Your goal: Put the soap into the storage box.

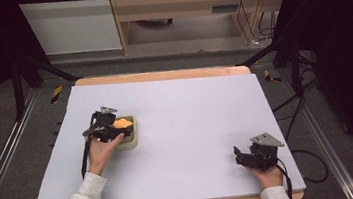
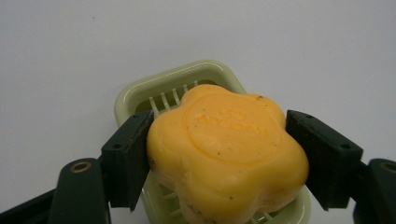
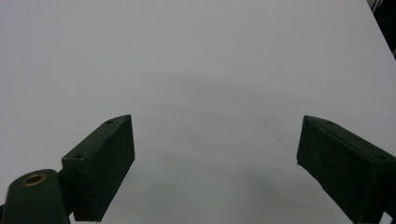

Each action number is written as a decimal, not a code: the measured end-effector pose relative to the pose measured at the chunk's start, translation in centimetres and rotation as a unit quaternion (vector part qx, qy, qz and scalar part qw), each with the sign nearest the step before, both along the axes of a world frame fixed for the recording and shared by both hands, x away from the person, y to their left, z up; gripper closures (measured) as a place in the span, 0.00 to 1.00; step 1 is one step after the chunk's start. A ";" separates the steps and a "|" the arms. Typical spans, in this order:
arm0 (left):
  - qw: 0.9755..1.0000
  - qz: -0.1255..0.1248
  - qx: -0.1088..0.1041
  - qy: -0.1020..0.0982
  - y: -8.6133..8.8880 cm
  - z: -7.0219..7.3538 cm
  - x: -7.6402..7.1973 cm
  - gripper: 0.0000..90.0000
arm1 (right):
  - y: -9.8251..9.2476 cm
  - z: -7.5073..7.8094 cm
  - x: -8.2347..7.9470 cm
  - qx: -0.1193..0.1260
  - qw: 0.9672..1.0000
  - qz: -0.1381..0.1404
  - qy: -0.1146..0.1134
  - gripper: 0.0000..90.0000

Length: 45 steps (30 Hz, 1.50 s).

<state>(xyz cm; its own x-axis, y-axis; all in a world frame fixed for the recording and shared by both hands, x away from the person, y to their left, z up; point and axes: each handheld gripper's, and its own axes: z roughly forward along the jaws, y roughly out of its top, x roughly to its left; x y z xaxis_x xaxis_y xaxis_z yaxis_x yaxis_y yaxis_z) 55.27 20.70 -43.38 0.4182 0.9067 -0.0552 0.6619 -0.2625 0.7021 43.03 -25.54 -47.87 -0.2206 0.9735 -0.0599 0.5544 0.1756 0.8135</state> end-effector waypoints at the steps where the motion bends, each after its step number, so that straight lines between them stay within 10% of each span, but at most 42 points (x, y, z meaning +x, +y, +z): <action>1: 1.000 0.003 -0.002 0.000 0.1 -0.2 0.1 0.29 | 0.0 0.0 0.0 0.000 1.000 0.000 0.001 0.13; 45: 1.000 -0.001 0.004 0.013 -0.3 -1.5 0.1 0.27 | 0.0 0.0 0.0 0.002 1.000 0.002 0.003 0.13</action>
